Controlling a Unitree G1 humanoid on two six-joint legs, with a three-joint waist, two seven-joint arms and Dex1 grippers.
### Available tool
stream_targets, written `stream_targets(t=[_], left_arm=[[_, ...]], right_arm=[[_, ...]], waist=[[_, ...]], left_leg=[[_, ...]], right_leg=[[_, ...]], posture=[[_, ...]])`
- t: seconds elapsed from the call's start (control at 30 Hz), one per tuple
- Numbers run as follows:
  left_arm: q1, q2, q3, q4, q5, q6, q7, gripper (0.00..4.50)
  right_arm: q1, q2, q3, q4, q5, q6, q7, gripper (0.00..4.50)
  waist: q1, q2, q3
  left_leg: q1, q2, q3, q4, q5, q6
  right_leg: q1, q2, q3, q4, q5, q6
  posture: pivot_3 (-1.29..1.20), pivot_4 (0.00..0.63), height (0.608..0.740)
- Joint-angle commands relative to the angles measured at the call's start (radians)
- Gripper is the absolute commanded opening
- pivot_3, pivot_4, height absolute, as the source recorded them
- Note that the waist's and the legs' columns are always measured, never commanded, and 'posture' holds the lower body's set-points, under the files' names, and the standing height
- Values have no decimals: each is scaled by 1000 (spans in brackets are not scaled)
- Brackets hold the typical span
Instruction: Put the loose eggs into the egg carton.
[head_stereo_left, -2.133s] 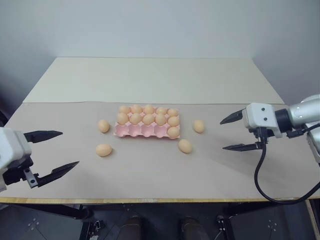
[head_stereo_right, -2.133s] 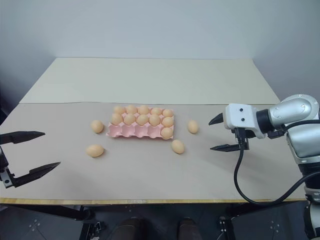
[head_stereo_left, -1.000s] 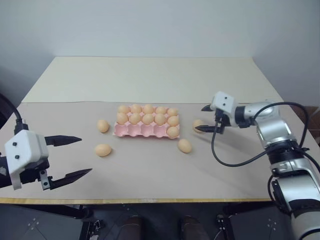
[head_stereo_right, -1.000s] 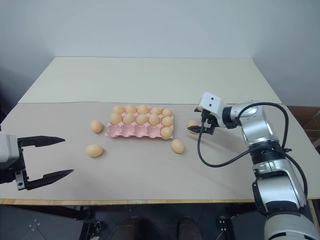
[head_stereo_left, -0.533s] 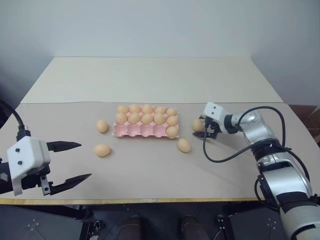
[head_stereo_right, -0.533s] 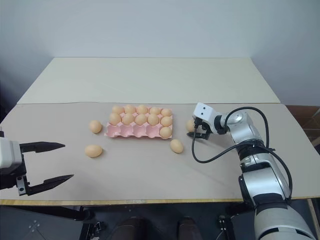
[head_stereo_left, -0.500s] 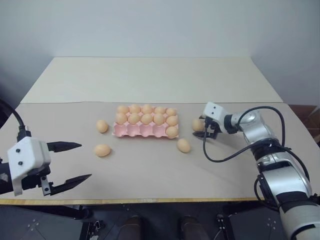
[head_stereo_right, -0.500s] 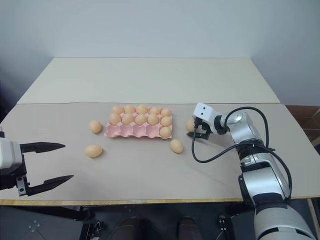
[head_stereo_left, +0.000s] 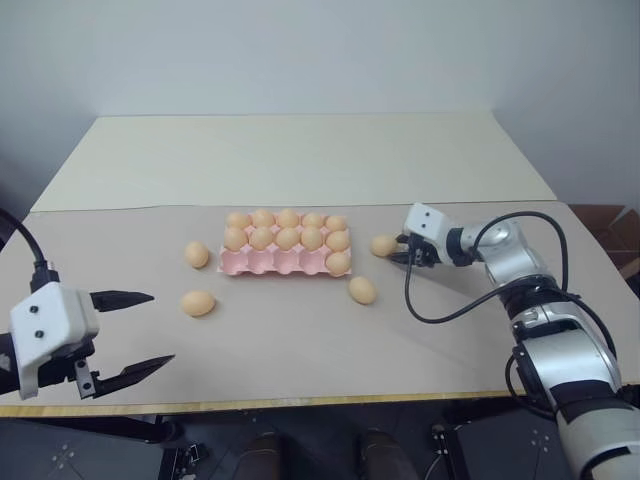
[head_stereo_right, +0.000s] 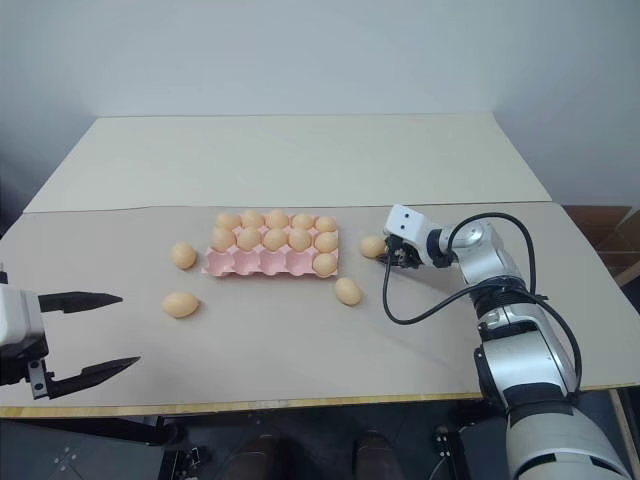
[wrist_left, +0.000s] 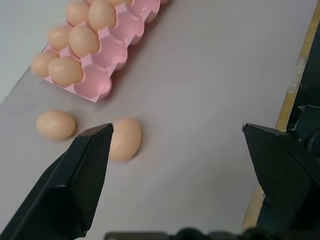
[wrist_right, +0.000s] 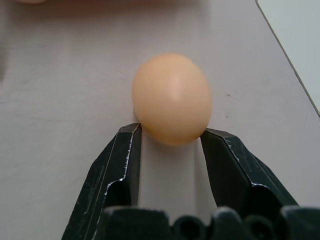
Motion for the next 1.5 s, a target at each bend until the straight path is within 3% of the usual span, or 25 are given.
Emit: stream_targets(t=[0.03,0.17,0.27,0.37,0.97,1.07,1.23,1.33,1.5], left_arm=[[-2,-3,21,-7,5,-24,1,4500],[-1,-2,20,-5,5,-24,1,4500],[5,-3,25,-5,9,-27,-2,4500],[5,-5,26,-5,10,-27,1,4500],[29,-20,44,-7,27,-33,3,4500],[30,-20,45,-9,29,-32,4,4500],[37,-24,49,-4,40,-42,5,4500],[34,-21,46,-3,38,-42,7,4500],[30,-17,45,-1,34,-40,7,4500]], right_arm=[[3,-15,-21,-44,3,-37,-10,2267],[3,-21,-22,-54,11,-72,11,2267],[5,-28,-13,-64,2,-114,27,2858],[-11,-16,-17,-45,-6,-116,-1,3842],[-111,75,-7,141,-46,-134,-33,3842],[-123,84,4,163,-66,-121,-47,3286],[-118,83,-11,167,-54,-148,-26,1867],[-120,83,-10,168,-64,-154,-46,1613],[-118,70,-16,135,-61,-173,-55,1592]], waist=[[0,0,0],[0,0,0],[0,0,0],[0,0,0],[-3,0,0],[-3,0,0],[-2,0,0],[-3,0,0],[-3,0,0]], left_leg=[[0,0,0,0,0,0],[0,0,0,0,0,0],[0,0,0,0,0,0],[0,0,0,0,0,0],[0,1,0,-1,0,-1],[0,1,0,-1,0,-1],[0,0,0,-1,0,-1],[0,1,0,-1,0,-1],[0,1,0,-1,0,-1]], right_leg=[[0,0,0,0,0,0],[0,0,0,0,0,0],[0,0,0,0,0,0],[0,0,0,0,0,0],[-1,0,0,0,0,0],[-1,0,0,0,0,0],[-1,-1,0,0,0,0],[-1,-1,0,0,0,0],[-1,-1,0,0,0,0]], posture=[[0,150,740],[0,150,740],[0,150,740],[0,150,740],[0,150,740],[0,150,740],[0,150,740],[0,150,740],[0,150,740]])
